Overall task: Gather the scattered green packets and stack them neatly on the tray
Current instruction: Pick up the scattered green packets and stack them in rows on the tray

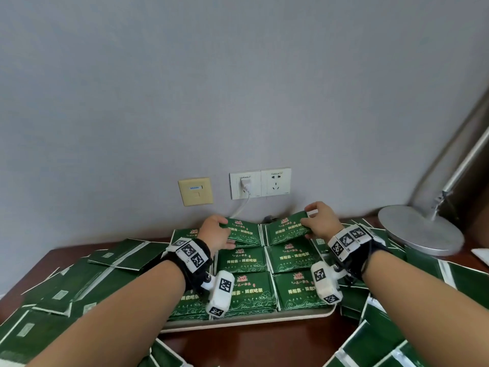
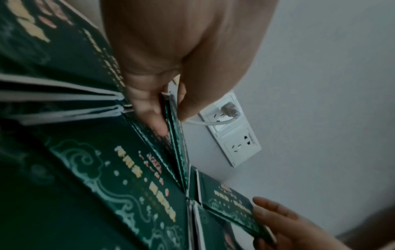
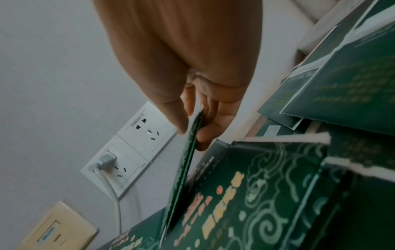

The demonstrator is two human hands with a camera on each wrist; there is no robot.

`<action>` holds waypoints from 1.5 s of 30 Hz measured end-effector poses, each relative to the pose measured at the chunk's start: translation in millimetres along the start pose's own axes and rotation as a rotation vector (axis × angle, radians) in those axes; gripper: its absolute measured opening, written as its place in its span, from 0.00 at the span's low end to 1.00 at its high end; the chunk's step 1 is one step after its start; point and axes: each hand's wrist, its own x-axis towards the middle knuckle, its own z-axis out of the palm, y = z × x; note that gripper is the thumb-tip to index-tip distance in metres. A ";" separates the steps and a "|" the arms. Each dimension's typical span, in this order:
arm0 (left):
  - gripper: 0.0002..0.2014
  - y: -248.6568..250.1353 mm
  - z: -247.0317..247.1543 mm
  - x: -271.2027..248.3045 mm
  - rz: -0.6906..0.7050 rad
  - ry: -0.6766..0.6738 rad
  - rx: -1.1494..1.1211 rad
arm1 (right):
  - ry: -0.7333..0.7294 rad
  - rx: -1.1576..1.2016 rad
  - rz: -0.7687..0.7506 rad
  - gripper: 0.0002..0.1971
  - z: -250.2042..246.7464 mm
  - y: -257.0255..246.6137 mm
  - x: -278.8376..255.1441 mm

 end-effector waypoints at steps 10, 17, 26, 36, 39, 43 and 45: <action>0.20 0.7 1.2 1.9 0.125 0.009 0.721 | -0.043 -0.216 0.005 0.13 2.1 -2.3 2.1; 0.19 6.8 -3.5 -4.5 0.093 0.032 0.994 | -0.019 -0.449 -0.053 0.14 3.7 -2.2 4.0; 0.17 8.0 4.3 -12.8 0.190 -0.037 1.034 | -0.095 -0.530 -0.078 0.19 5.5 1.3 4.2; 0.17 6.6 4.7 -13.8 0.198 -0.125 1.067 | -0.087 -0.555 -0.105 0.19 6.9 2.2 2.2; 0.17 7.2 5.3 -13.5 0.204 -0.136 1.067 | -0.085 -0.563 -0.113 0.19 6.7 1.0 -0.3; 0.20 7.9 5.8 -15.1 0.188 -0.146 1.075 | -0.087 -0.559 -0.118 0.20 3.6 -2.8 -4.1; 0.22 9.7 5.8 -17.4 0.185 -0.148 1.078 | -0.083 -0.560 -0.128 0.21 0.6 -6.0 -6.6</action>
